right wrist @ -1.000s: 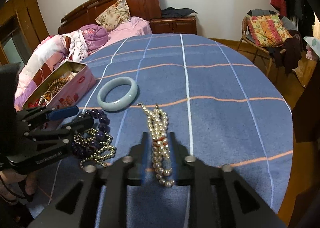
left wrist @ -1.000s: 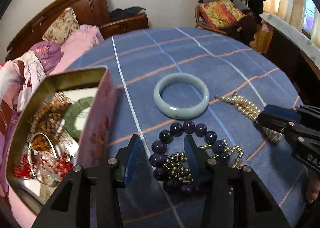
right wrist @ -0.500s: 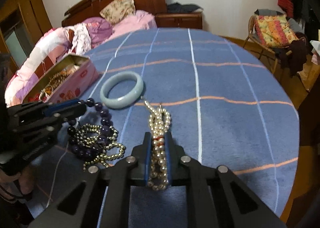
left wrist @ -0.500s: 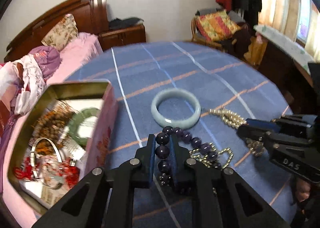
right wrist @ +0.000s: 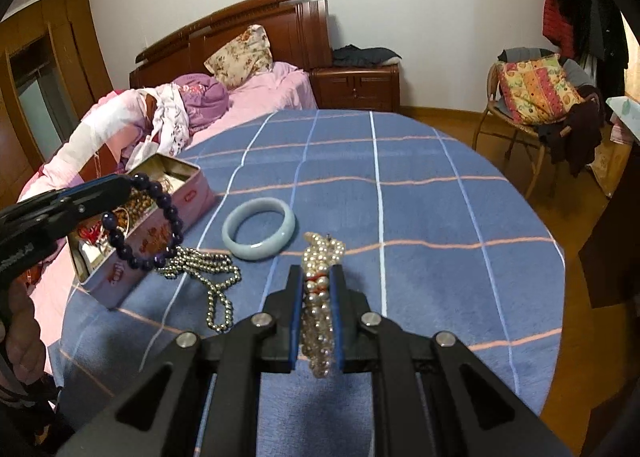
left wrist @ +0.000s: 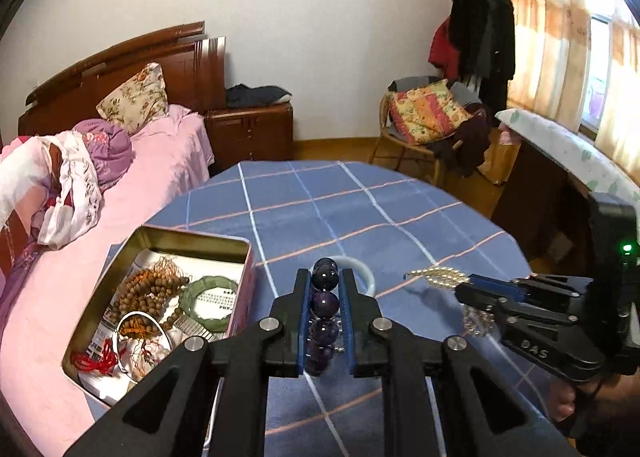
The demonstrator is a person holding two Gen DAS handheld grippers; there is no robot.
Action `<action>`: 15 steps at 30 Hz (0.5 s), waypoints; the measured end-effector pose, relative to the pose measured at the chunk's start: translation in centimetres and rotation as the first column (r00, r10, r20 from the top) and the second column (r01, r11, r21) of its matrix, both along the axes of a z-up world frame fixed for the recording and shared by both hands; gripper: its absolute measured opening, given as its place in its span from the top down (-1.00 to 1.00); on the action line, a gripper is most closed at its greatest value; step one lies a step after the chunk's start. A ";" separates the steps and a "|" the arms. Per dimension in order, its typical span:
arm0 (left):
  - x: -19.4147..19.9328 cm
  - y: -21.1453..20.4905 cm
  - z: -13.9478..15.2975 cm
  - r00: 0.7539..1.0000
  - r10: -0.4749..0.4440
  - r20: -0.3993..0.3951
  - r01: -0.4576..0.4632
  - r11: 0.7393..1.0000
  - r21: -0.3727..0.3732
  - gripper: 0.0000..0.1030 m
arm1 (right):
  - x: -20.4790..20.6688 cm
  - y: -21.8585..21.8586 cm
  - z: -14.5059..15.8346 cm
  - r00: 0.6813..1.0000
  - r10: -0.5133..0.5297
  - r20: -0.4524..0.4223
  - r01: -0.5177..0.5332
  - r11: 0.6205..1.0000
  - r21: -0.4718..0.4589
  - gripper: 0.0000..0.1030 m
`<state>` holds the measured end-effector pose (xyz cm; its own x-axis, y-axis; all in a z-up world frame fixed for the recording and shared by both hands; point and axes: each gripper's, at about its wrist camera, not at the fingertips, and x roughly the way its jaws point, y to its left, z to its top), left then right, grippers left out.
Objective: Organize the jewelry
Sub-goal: 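Carry the purple bracelet with left tool while right tool carries the pearls over the tin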
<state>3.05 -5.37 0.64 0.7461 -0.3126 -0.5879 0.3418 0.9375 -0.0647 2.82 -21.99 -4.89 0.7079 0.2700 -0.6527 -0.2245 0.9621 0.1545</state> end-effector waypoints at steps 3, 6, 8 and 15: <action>-0.4 0.0 0.6 1.000 -0.013 0.013 0.013 1.000 -0.010 0.74 | -0.1 0.1 0.4 1.000 0.004 0.013 -0.004 1.000 0.011 0.70; -0.7 0.2 1.1 0.999 -0.014 0.029 0.014 1.000 -0.020 0.74 | -0.5 0.3 0.7 1.000 0.009 0.030 -0.009 1.000 0.017 0.70; -0.8 0.4 1.4 0.999 -0.010 0.037 0.010 1.000 -0.021 0.74 | -0.6 0.4 1.1 0.999 0.013 0.039 -0.014 1.000 0.022 0.70; -0.4 2.1 1.5 0.998 0.050 0.038 -0.049 0.999 -0.017 0.74 | -0.7 1.4 2.2 0.996 0.042 0.076 -0.045 0.998 0.033 0.70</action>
<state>2.68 -3.30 2.12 0.7828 -0.2840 -0.5537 0.2974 0.9523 -0.0680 2.11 -20.62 -2.67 0.7421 0.3228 -0.5875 -0.2781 0.9457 0.1683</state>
